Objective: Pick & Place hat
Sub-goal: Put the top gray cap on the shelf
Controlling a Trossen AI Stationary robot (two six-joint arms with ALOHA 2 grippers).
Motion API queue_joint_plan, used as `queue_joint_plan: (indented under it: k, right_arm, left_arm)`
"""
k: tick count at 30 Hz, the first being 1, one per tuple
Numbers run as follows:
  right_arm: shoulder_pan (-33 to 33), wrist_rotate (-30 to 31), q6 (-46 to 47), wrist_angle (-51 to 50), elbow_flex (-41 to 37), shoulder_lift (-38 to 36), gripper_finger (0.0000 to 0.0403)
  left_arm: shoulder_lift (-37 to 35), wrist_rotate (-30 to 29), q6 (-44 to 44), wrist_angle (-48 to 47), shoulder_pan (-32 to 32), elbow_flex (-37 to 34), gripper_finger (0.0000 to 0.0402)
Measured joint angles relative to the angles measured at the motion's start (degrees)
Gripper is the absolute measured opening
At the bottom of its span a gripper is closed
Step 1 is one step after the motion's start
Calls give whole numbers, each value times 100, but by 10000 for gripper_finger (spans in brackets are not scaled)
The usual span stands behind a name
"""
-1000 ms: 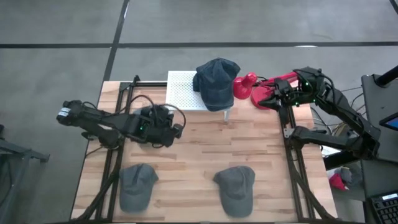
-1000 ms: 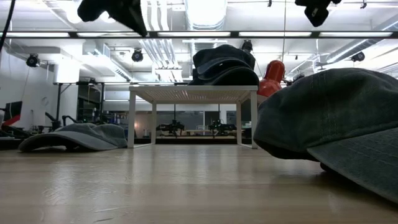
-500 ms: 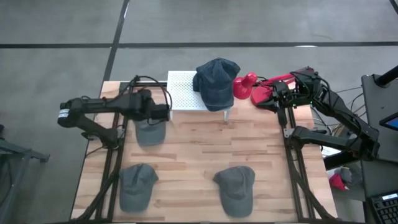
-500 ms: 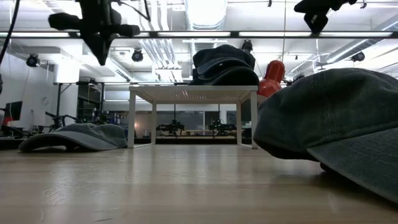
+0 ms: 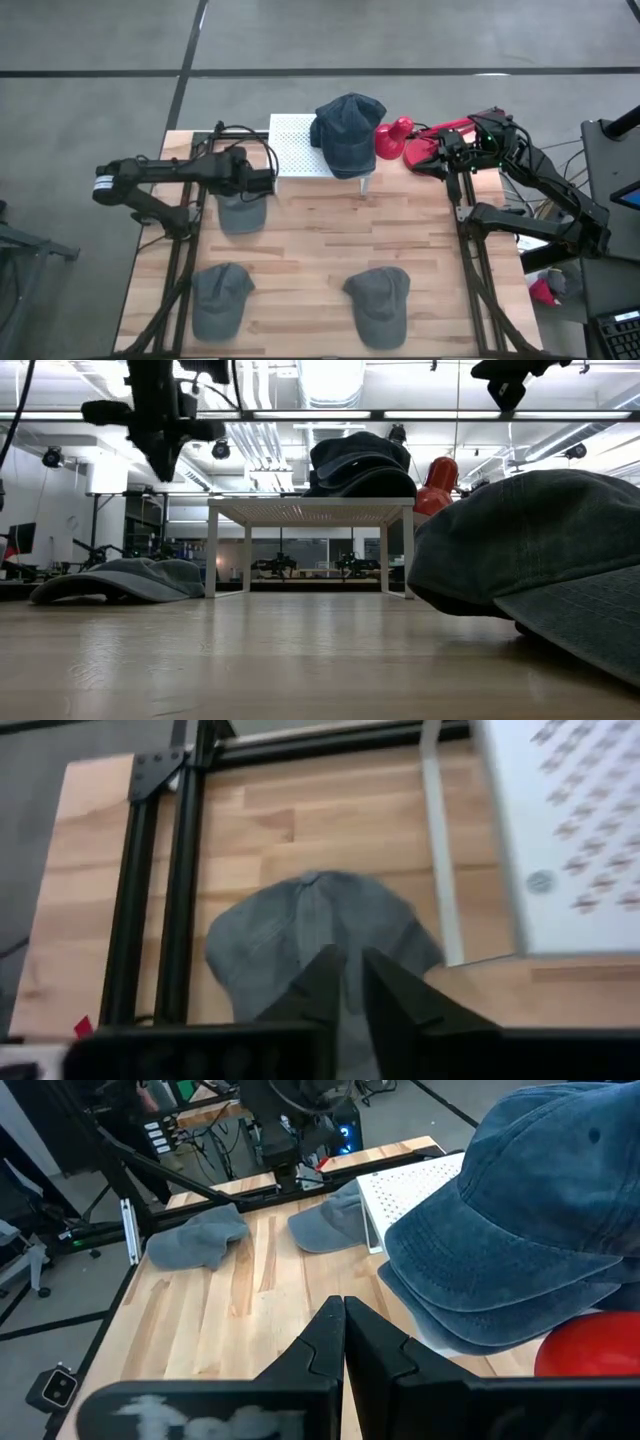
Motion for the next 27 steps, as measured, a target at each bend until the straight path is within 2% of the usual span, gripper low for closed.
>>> queue_joint_plan:
  k: [7,11,15,27]
  right_arm:
    - [0,1,-13,-4,0,0,8]
    - [0,1,-8,-7,0,0,8]
    - [0,0,11,-9,0,0,8]
    - [0,0,131,-13,0,0,8]
  left_arm:
    - [-4,579,-1070,38,11,-679,175]
    - [-4,845,-1214,379,13,-1091,226]
    - [-4,866,-1216,821,80,-1437,243]
    - [-8,1071,-941,1805,621,-2152,245]
